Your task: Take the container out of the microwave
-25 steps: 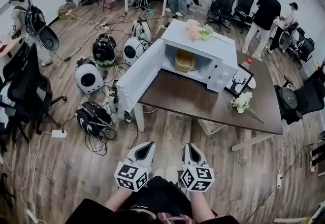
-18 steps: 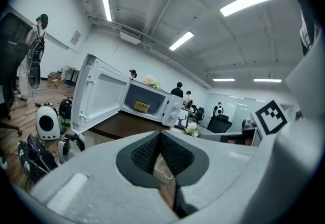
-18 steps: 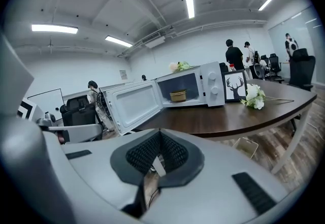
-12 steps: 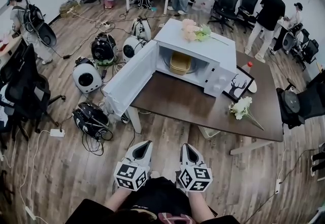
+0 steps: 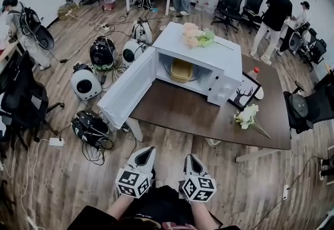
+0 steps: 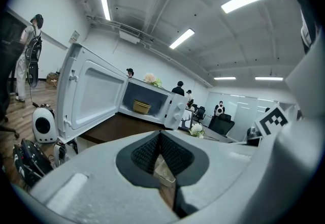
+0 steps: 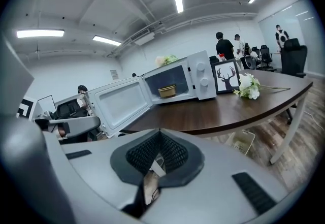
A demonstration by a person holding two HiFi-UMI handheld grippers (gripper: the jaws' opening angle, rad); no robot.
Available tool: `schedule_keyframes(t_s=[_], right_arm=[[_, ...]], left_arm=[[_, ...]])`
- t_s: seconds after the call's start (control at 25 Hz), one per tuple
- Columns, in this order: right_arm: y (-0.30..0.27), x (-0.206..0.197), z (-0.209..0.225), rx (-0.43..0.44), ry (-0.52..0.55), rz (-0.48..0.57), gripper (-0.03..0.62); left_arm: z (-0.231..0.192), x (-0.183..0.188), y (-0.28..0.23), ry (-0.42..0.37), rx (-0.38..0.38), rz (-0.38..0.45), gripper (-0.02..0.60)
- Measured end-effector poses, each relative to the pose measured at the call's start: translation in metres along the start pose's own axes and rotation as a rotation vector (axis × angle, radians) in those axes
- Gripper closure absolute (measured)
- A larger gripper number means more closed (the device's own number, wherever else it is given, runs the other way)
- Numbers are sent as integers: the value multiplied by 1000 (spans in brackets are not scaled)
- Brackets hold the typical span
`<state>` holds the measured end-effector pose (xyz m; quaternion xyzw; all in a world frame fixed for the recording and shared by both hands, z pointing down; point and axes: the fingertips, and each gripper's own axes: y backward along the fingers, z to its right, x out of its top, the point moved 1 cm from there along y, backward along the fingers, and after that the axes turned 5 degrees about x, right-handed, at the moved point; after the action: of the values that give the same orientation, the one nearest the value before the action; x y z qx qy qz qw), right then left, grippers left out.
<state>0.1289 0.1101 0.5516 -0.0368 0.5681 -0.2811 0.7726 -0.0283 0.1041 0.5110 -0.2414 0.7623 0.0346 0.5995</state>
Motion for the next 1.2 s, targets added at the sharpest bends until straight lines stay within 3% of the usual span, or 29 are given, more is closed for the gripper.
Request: schedule_keyframes(t_s=[0.6,0.76,1.2], right_arm=[[-97,72,30,-107,3,43,586],[-121,85,24,-148,51,38,586],[-171,105,26,-245,-21,61,577]], left_arm=[[-48,49,-115,-19,-81,-26,572],[-58,66,-143,-38,-110,-41,572],[-79,90,-188,-118,-189,-66,572]])
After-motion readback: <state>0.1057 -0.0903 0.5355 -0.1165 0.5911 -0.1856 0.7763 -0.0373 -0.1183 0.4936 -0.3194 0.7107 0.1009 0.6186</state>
